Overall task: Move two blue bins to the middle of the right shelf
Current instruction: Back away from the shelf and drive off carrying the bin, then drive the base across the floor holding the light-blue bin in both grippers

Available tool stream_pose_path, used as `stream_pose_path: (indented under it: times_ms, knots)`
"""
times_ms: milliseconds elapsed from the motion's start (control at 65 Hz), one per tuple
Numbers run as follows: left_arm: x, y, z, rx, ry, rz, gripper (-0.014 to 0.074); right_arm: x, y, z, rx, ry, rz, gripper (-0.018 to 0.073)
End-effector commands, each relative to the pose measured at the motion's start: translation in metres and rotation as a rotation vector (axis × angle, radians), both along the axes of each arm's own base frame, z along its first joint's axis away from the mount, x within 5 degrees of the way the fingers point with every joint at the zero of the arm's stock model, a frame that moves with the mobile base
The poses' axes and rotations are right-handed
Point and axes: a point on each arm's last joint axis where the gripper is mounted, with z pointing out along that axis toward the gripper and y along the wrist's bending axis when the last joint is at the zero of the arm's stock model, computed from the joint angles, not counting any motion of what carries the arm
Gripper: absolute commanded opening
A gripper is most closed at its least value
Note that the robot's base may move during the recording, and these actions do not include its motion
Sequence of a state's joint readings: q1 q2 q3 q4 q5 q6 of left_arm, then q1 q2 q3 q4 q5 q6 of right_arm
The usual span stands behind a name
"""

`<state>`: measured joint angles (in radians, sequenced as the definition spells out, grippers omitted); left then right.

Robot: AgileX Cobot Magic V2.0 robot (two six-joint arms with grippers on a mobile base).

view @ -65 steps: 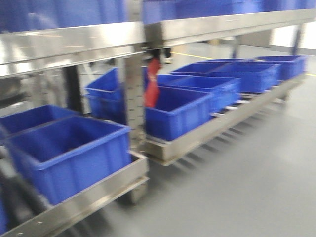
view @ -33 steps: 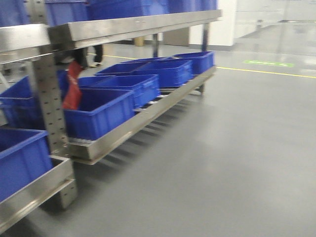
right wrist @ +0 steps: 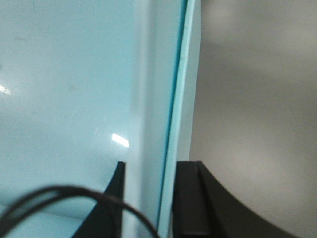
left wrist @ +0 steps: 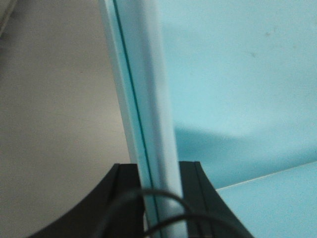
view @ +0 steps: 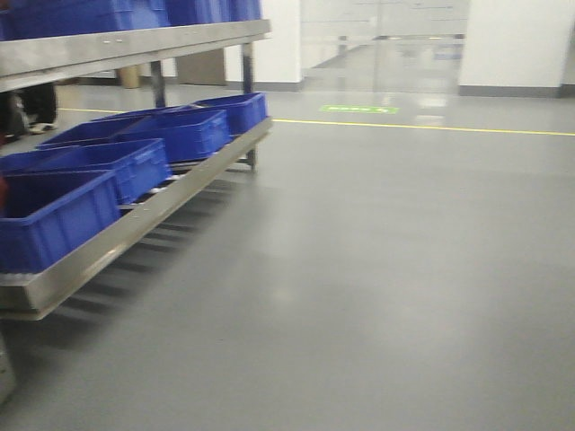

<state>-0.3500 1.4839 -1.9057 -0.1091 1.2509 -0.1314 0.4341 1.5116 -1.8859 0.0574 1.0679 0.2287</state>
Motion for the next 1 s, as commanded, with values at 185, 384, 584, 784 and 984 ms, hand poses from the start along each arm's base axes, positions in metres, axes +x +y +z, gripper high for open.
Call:
stream_pose_path:
  times_ms: [185, 384, 584, 784, 984]
  knots:
    - [-0.0089, -0.0043, 0.0142, -0.068, -0.066, -0.05, -0.0111, -0.0024, -0.0007, 0.0197, 0.079, -0.129, -0.002, -0.0153]
    - [-0.0089, -0.0043, 0.0142, -0.068, -0.066, -0.05, -0.0111, -0.0024, -0.0007, 0.0197, 0.079, -0.129, -0.002, -0.0153]
    - [-0.0089, -0.0043, 0.0142, -0.068, -0.066, -0.05, -0.0111, -0.0024, -0.0007, 0.0197, 0.079, -0.129, -0.002, -0.0153]
    - [-0.0089, -0.0043, 0.0142, -0.068, -0.066, -0.05, -0.0111, -0.0024, -0.0007, 0.0197, 0.079, -0.129, -0.002, -0.0153]
    - [-0.0089, -0.0043, 0.0142, -0.068, -0.066, -0.05, -0.0111, -0.0024, -0.0007, 0.0197, 0.079, -0.129, -0.002, -0.0153]
